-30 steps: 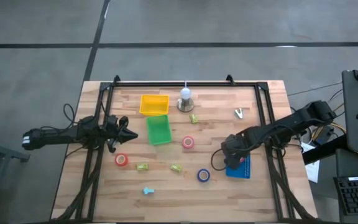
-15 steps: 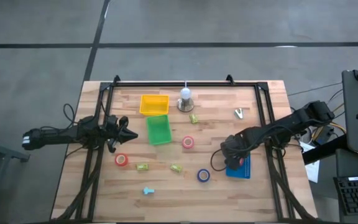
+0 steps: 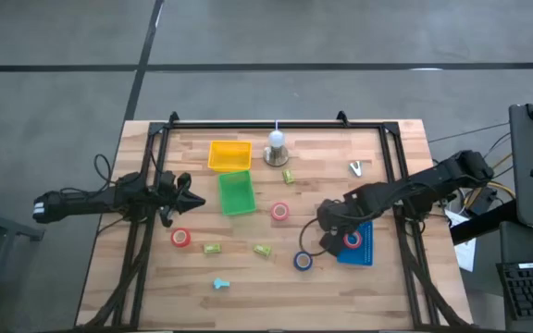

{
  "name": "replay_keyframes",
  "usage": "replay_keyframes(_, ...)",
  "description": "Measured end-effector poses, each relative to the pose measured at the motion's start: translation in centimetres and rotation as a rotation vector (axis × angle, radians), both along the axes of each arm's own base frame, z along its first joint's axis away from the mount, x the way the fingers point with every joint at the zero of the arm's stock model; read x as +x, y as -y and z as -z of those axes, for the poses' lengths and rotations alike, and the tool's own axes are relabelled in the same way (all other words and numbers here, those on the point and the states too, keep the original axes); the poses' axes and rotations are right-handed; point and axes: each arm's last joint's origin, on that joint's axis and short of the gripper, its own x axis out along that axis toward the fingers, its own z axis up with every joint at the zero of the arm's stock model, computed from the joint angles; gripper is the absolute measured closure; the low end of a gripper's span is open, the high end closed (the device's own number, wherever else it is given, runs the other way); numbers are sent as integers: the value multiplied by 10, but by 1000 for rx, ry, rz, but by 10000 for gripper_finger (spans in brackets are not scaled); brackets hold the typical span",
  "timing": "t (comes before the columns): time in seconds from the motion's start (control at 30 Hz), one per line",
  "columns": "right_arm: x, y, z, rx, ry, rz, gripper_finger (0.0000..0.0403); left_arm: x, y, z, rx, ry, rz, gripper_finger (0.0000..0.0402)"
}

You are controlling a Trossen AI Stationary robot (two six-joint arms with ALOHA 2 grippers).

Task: Pick and place Stapler, Stapler remover, tape
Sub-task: Put the blue tape into the blue bin

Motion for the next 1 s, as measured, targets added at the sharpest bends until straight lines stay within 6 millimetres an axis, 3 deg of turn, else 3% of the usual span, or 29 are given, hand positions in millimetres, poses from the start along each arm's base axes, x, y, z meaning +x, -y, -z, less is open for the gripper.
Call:
replay_keyframes(0.27, 56, -17, 0, -6, 6, -34, 39, 0, 0, 0, 0, -1, 0, 378)
replay_keyframes(0.6, 117, -35, 30, 52, -83, 25, 39, 0, 0, 0, 0, 0, 0, 378)
replay_keyframes(0.8, 126, -39, 57, 60, -232, 42, 39, 0, 0, 0, 0, 1, 0, 378)
replay_keyframes(1.0, 128, -49, 71, 99, -271, 52, 39, 0, 0, 0, 0, 1, 0, 378)
